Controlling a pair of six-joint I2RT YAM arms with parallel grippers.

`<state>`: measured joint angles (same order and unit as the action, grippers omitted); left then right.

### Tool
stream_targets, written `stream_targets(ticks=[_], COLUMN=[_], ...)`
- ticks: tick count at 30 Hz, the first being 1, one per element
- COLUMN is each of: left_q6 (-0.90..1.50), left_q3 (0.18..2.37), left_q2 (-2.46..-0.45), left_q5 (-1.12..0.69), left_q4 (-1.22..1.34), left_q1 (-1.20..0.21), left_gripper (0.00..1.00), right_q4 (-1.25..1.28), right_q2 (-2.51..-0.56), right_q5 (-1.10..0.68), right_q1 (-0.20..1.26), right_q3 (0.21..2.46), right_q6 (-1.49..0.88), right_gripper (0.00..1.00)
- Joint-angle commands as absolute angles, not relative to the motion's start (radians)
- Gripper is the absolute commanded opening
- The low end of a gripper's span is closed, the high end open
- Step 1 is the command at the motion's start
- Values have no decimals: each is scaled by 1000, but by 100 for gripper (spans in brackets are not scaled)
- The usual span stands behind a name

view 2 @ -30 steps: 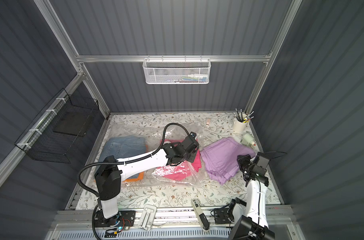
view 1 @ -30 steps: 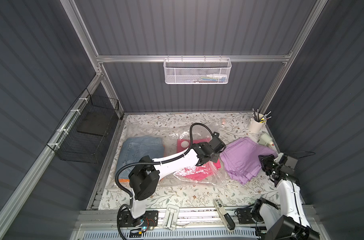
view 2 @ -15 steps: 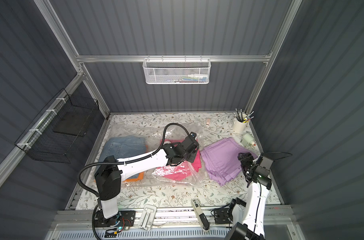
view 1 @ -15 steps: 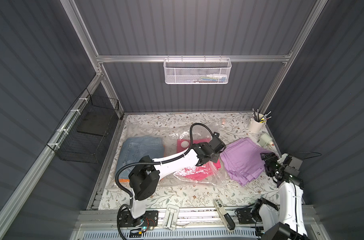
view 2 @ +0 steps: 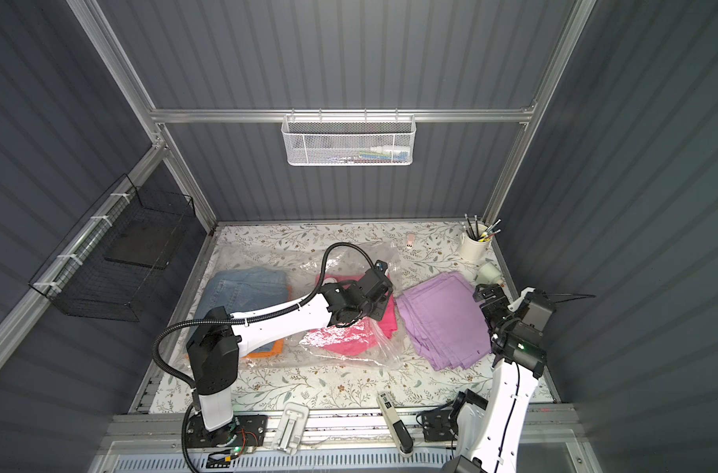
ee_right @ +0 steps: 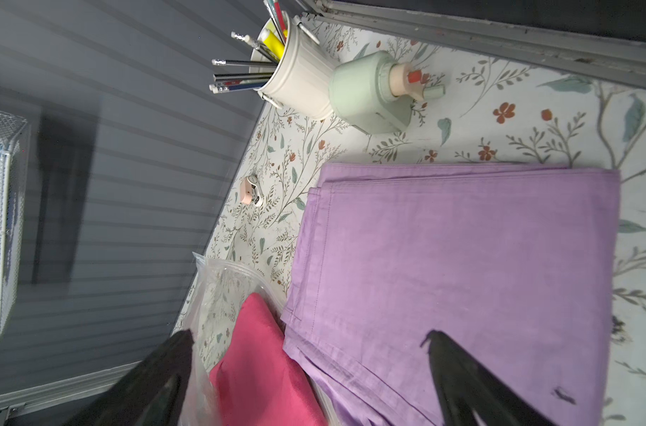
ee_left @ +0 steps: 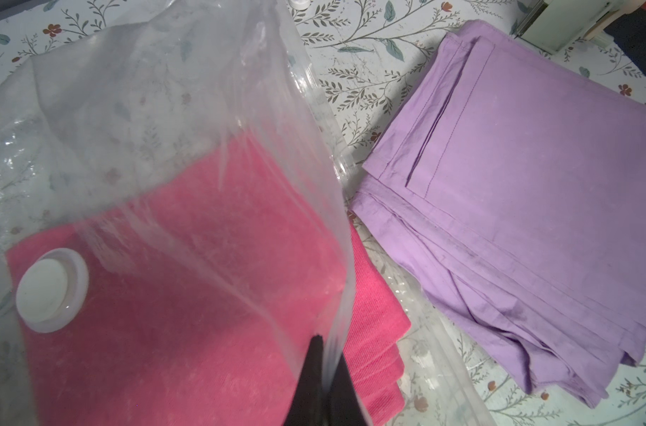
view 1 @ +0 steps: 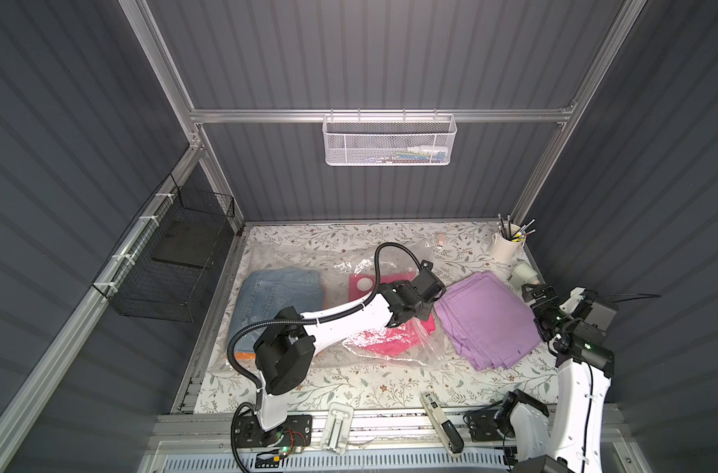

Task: Take the trousers out of the vacuum bag
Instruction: Place the trousers at the center of the board.

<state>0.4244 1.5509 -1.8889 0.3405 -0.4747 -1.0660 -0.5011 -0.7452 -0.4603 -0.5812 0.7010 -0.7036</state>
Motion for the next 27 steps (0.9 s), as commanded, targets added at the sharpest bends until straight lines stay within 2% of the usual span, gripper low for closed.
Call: stream_targets(ticks=[1,6,11,14,16,22,27], left_q6=[402,398,400,400,401,405,404], left_q3=[1540,1543,1548,1553,1558,1557,1566], left_q2=[-1854,-1854,-1858,-1862,-1863,-1862,-1868], left_q5=[354,355,355,355,357,363,365], left_q4=[-476,-473,-476,-480,-487,-491,-499], left_q1=[-1068,-1067,-1068,-1069,-1068,-1068,-1068], left_gripper=[0,0,0,0,0,0,0], right_q4=[-464,-406,-399,-343,-313,-237,-209], right_q2=[-751,-833,-915,-988,-1049,-1190,-1306], right_q5=[-548,-675,-602,-588,-585,-556,-526], right_q1=[-583,-521,-312,-196,-141,-34,40], right_q3=[694,668,686,683,679,663,669], right_q6=[-688,-662,-617,-617,-618,-613,-597], right_gripper=[97,89,79,69,58,33,21])
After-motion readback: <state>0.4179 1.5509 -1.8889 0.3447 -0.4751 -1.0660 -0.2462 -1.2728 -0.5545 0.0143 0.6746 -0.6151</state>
